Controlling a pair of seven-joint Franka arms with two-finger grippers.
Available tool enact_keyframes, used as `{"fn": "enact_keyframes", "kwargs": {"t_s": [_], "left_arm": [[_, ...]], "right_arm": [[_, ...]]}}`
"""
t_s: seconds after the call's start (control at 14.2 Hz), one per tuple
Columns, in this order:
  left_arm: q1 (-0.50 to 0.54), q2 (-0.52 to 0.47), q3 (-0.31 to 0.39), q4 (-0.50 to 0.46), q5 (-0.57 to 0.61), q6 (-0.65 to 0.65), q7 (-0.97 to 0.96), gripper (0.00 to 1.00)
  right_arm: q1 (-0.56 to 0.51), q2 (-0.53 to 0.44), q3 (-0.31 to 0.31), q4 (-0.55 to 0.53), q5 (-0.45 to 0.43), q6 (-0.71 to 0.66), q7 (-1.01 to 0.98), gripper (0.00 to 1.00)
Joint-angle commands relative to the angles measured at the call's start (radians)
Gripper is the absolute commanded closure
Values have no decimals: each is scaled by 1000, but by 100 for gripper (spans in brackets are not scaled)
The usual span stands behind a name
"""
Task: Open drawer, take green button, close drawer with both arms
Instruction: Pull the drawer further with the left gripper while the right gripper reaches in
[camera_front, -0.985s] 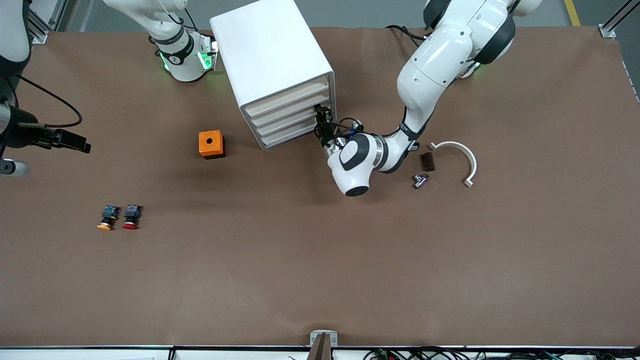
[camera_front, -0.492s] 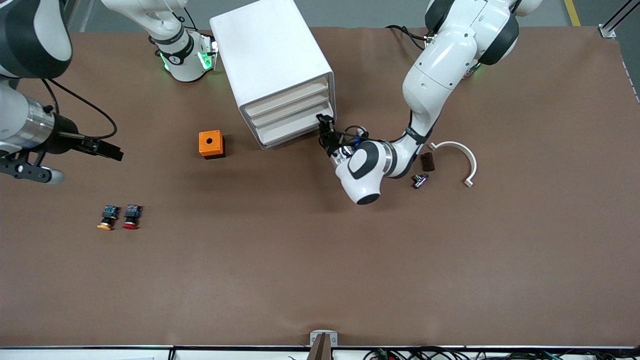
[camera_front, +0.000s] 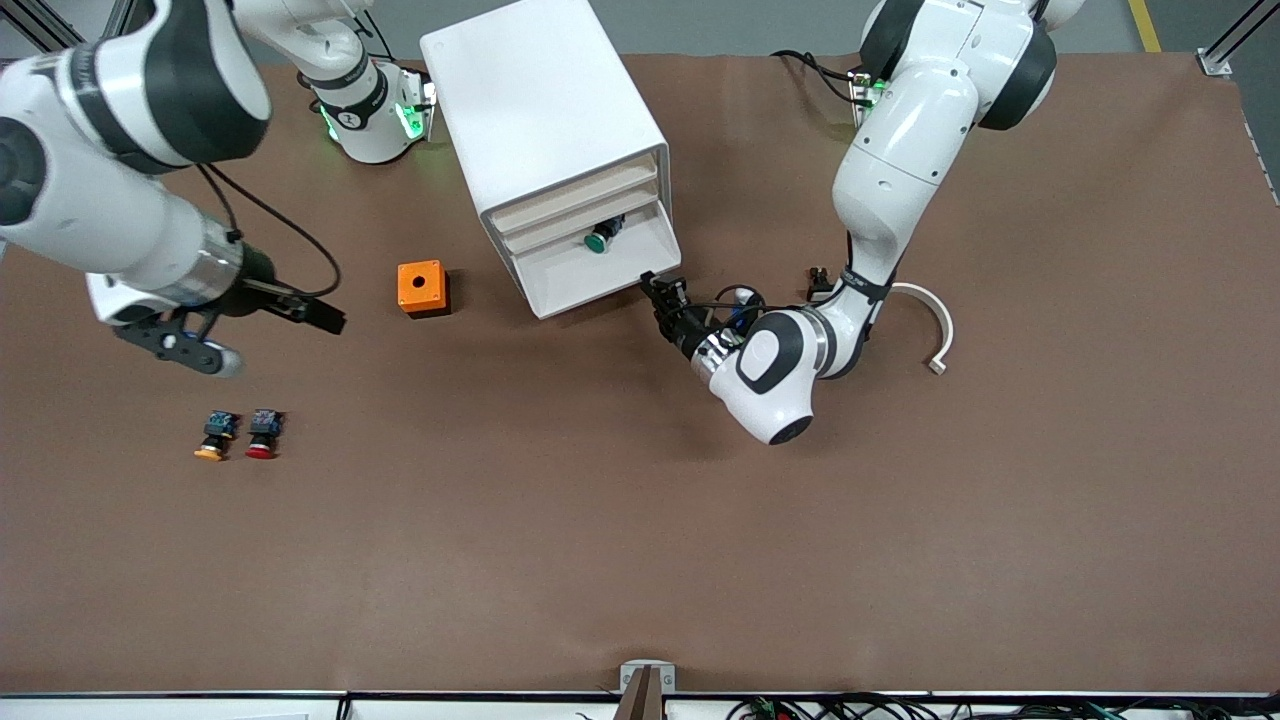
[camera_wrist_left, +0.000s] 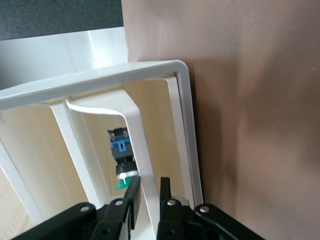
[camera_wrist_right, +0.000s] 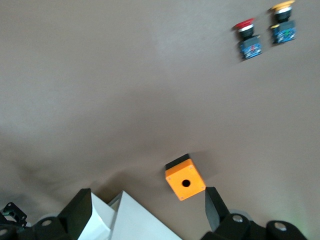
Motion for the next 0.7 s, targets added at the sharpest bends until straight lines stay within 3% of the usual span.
{"fn": "enact_keyframes", "kwargs": {"t_s": [0.0,0.14,0.35,0.63], "left_arm": [[13,8,5,31,-19,13,-7,78],[23,8,6,31,-19,22,-6,78],[26,8,5,26,-21,22,2,55],[-5,9,-7,23,-22,21,3,53]], "right_arm": [[75,-19,-8,-65,14,60,66,0],[141,-20,-10,-91,13,102,97,0],[207,-17,-8,-134,11,176,187,0],[241,-6,-10,-140,8,209,224,0]]}}
